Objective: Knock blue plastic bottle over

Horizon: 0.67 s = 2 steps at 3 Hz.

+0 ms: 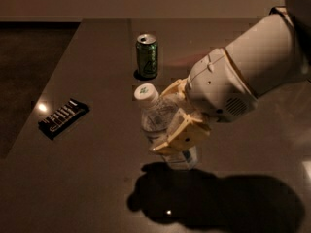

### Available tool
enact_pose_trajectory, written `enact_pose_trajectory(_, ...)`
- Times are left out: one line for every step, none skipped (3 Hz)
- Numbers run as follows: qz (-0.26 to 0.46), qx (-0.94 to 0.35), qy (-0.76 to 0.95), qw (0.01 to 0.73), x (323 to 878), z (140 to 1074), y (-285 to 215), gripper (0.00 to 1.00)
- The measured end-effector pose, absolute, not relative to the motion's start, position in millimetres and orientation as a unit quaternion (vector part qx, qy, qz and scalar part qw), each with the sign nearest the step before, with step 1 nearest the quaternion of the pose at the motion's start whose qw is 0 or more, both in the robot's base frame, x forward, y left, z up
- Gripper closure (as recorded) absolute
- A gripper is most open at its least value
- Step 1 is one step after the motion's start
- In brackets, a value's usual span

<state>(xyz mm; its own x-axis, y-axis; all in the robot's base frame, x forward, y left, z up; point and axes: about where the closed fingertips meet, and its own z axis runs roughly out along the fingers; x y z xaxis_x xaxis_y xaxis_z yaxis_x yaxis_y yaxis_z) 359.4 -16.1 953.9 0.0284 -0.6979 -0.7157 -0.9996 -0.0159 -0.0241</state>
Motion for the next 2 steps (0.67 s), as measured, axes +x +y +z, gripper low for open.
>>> enact_pose_trajectory(0.217,-0.698,0.642,0.231,385.6,947.5,-16.9,1.0)
enact_pose_trajectory(0.155,-0.725,0.647,0.178,407.8,928.4,-39.6,1.0)
